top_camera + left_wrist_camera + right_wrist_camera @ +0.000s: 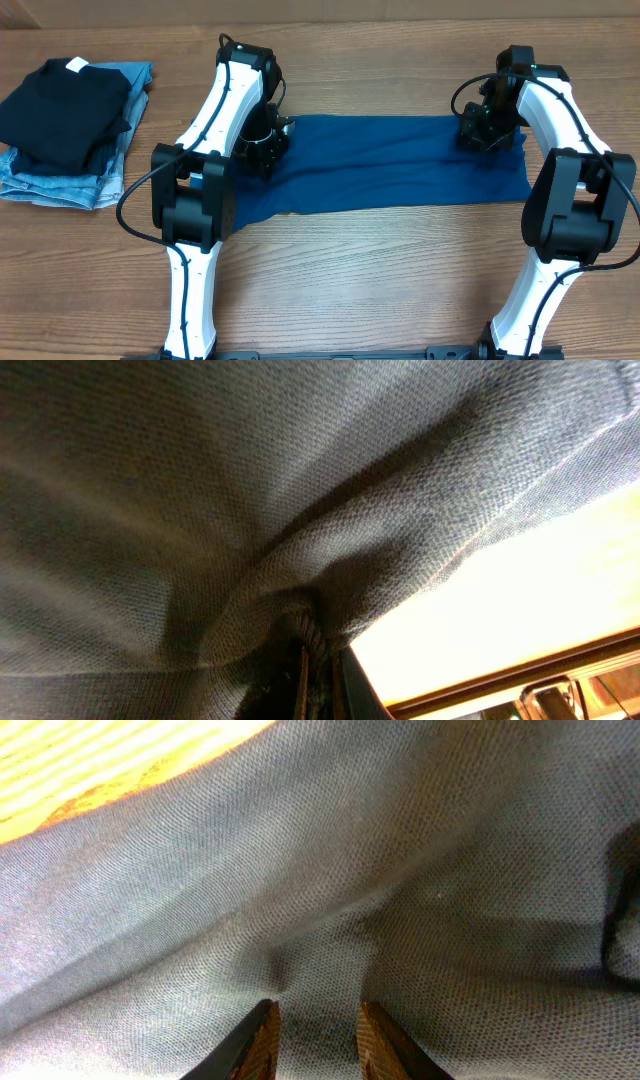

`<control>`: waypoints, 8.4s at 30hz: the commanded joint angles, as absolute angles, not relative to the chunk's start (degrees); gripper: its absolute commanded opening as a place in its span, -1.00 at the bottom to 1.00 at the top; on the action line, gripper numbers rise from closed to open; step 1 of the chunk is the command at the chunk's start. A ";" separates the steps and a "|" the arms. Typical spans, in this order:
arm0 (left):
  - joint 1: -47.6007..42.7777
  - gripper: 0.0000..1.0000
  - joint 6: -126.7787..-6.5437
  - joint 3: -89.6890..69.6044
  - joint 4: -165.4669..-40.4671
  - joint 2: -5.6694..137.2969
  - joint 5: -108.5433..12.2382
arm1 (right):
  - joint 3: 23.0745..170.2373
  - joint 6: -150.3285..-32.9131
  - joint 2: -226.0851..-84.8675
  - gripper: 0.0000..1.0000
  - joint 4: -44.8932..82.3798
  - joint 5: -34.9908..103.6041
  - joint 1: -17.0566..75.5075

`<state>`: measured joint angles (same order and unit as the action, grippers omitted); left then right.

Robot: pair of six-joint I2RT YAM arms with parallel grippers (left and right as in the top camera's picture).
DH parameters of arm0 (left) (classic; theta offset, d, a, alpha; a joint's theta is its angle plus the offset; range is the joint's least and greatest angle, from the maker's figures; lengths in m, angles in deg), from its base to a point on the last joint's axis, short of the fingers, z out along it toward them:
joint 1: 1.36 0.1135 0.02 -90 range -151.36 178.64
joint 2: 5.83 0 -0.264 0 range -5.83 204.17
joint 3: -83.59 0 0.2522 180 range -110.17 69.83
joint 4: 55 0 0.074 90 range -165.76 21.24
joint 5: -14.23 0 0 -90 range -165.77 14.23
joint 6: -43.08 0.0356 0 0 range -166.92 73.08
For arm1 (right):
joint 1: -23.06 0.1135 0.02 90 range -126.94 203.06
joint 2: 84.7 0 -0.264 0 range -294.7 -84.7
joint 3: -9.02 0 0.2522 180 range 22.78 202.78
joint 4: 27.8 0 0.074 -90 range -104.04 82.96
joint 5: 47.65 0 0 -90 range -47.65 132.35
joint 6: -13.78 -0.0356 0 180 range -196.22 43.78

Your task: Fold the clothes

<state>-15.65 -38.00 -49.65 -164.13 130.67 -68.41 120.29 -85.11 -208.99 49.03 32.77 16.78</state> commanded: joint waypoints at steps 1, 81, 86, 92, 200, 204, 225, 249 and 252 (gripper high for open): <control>-16.13 -0.80 -39.46 -46.48 -164.42 129.47 -67.39 | 121.43 -84.78 -207.11 -0.40 49.49 33.38 16.62; 3.24 1.00 -52.05 7.60 -110.61 67.62 -69.90 | 121.43 -83.27 -207.11 -0.03 49.27 38.86 16.62; 3.22 1.00 -52.03 9.52 -100.92 77.19 -66.56 | 121.43 -83.27 -207.11 -0.03 49.27 38.86 16.62; 3.22 1.00 -52.03 9.43 -97.14 87.83 -63.26 | 121.43 -83.27 -207.11 -0.03 49.33 38.89 16.62; 1.60 0.71 -50.19 -23.68 -130.26 102.15 -69.35 | 121.47 -83.27 -207.09 -0.02 50.12 38.86 16.62; -1.35 0.68 -50.15 -25.19 -126.17 102.35 -65.59 | 123.05 -83.25 -207.00 0.06 51.02 38.86 16.62; -5.83 0.51 -50.15 -20.86 -118.17 118.04 -70.10 | 128.53 -80.65 -207.20 0.38 53.92 46.49 16.58; -6.31 -0.92 -56.73 -21.93 -129.60 106.11 -71.71 | 130.52 -72.74 -204.32 -0.92 58.60 28.11 17.43; -6.36 -0.92 -57.78 -17.82 -128.24 108.16 -71.50 | 126.89 -72.74 -204.32 -0.92 55.61 28.11 18.07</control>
